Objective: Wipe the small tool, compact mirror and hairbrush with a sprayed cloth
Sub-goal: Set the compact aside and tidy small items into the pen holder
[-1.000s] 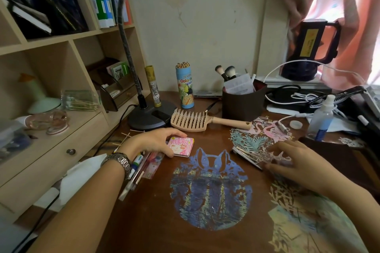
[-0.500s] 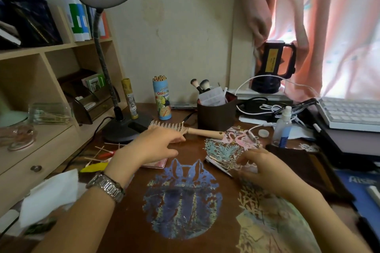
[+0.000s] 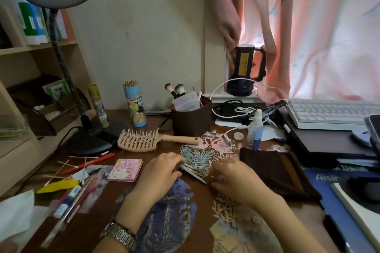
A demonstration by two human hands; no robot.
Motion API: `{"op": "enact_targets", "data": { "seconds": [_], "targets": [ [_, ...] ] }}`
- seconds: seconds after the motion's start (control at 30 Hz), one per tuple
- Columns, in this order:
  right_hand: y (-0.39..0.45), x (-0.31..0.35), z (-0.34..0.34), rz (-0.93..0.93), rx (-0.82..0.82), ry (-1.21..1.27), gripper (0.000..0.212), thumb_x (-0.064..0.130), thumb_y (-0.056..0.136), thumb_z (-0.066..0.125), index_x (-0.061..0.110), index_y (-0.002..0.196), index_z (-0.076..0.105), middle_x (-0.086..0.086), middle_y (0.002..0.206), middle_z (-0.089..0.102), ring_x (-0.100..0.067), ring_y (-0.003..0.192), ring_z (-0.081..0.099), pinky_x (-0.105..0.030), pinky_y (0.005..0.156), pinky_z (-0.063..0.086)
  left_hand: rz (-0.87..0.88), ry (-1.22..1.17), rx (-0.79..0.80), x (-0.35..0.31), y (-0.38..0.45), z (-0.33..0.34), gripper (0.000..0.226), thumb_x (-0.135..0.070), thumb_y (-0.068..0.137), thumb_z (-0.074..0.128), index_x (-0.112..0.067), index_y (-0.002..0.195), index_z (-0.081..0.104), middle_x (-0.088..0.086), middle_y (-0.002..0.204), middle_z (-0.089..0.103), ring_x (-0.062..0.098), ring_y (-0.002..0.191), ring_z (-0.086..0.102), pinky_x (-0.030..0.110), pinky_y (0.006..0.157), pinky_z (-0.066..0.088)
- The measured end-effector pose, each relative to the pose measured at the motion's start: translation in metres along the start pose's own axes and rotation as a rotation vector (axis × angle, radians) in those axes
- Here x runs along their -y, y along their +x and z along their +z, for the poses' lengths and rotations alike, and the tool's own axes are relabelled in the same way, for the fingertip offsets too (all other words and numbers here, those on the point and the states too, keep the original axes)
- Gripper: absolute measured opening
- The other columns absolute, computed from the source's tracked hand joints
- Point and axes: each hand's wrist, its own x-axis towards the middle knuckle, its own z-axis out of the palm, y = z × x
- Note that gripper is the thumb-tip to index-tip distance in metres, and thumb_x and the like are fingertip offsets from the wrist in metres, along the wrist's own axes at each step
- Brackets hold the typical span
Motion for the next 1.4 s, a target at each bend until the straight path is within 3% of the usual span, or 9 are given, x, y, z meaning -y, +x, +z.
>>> {"op": "enact_targets", "data": {
  "seconds": [0.33,0.6,0.8,1.07,1.4],
  "targets": [
    [0.000,-0.002,0.008,-0.027,-0.009,0.027,0.016,0.032,0.086,0.058,0.032,0.102,0.062,0.013,0.105,0.059,-0.008,0.102,0.051,-0.022,0.082,0.040,-0.022,-0.084,0.009,0.006,0.003,0.009,0.033,-0.026,0.089,0.062,-0.035,0.120,0.056,-0.015,0.118,0.057,0.004,0.110,0.050,0.024,0.091,0.044],
    [0.001,-0.001,0.014,-0.021,-0.013,0.024,0.017,0.033,0.088,0.057,0.030,0.104,0.063,0.010,0.105,0.057,-0.011,0.102,0.051,-0.025,0.081,0.043,-0.032,-0.220,-0.004,0.009,0.002,0.010,0.017,-0.023,0.081,0.071,-0.033,0.092,0.065,-0.019,0.089,0.058,0.000,0.087,0.056,0.026,0.080,0.049],
    [0.002,0.000,0.013,-0.016,-0.012,0.030,0.015,0.032,0.088,0.057,0.028,0.101,0.064,0.010,0.103,0.055,-0.011,0.101,0.051,-0.025,0.079,0.043,-0.021,-0.329,0.005,0.011,0.001,0.007,0.017,-0.020,0.078,0.074,-0.032,0.083,0.064,-0.016,0.088,0.062,-0.002,0.084,0.058,0.026,0.078,0.050],
    [0.000,0.000,0.010,0.026,-0.011,0.068,0.012,0.034,0.086,0.059,0.030,0.097,0.064,0.012,0.099,0.059,-0.007,0.097,0.053,-0.027,0.079,0.049,-0.035,-0.519,0.035,0.009,-0.003,0.000,0.015,-0.015,0.080,0.072,-0.027,0.086,0.065,-0.009,0.087,0.066,-0.003,0.084,0.062,0.019,0.079,0.052],
    [0.001,0.010,0.011,0.053,-0.192,0.142,0.013,0.036,0.084,0.065,0.031,0.096,0.064,0.014,0.093,0.062,-0.003,0.089,0.052,-0.026,0.075,0.049,-0.018,-0.639,-0.032,-0.002,-0.008,-0.006,0.013,-0.019,0.082,0.072,-0.025,0.092,0.066,-0.009,0.088,0.067,-0.001,0.084,0.062,0.012,0.074,0.050]
  ]
}}
